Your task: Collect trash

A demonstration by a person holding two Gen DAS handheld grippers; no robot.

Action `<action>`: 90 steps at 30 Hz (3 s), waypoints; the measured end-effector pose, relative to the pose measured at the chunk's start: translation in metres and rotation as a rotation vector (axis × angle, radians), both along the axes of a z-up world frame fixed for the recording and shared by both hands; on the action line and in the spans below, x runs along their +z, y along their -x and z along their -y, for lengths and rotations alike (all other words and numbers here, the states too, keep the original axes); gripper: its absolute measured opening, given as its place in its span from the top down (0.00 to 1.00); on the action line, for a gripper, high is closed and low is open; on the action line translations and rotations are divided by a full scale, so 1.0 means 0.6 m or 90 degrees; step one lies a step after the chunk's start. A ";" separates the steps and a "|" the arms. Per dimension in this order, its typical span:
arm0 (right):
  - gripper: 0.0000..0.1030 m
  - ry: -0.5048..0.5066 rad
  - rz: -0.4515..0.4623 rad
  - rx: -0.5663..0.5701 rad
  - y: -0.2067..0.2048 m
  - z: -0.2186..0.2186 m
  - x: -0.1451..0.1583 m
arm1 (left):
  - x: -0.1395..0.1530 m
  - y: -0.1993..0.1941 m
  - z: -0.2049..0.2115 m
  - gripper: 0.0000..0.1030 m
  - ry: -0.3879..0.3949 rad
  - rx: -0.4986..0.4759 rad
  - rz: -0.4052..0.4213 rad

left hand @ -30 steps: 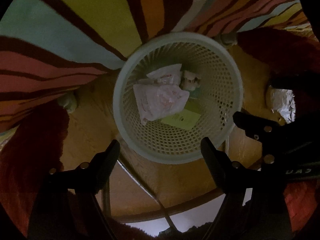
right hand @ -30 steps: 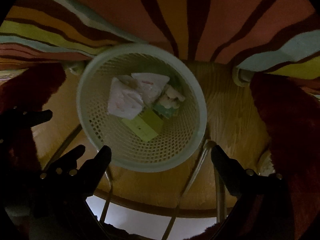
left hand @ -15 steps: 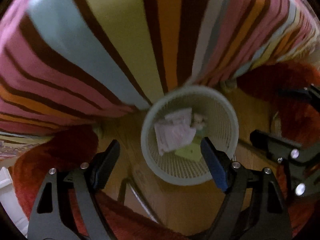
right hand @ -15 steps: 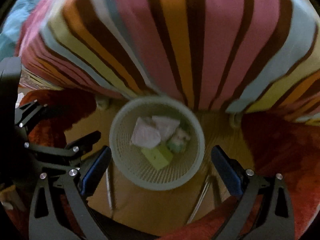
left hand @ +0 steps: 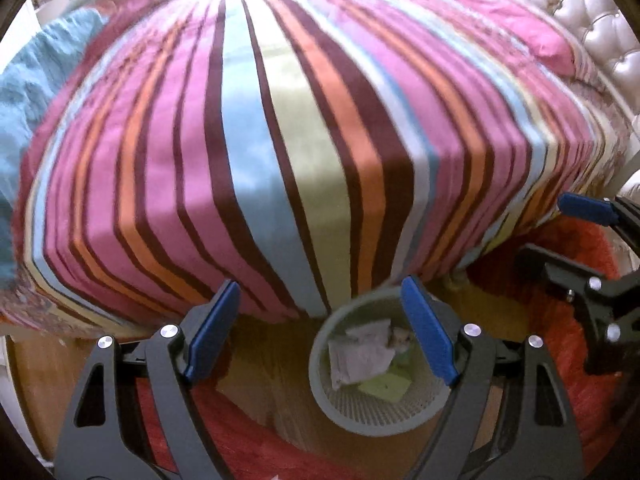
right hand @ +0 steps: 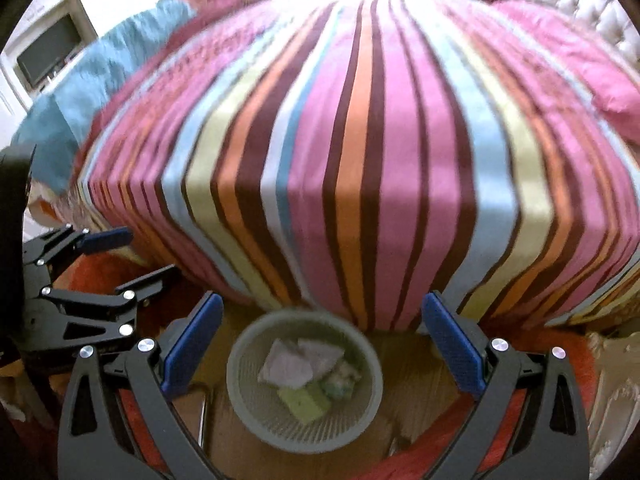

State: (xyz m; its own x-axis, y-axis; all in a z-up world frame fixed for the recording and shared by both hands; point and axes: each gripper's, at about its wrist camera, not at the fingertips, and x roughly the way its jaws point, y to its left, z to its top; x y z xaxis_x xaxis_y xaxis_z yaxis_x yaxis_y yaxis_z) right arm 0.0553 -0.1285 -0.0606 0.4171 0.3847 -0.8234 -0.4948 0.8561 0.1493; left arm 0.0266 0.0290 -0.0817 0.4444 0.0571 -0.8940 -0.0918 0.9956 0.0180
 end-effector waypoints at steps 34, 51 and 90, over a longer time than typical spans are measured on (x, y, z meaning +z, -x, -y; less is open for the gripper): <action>0.07 -0.001 0.120 0.003 -0.025 -0.002 0.088 | 0.099 -0.038 0.006 0.22 -0.049 -0.021 0.100; 0.07 -0.004 0.149 0.000 -0.011 0.003 0.113 | 0.127 -0.028 0.009 0.22 -0.057 -0.021 0.119; 0.07 0.019 0.115 0.009 -0.022 -0.013 0.092 | 0.111 -0.034 -0.004 0.22 -0.053 -0.010 0.101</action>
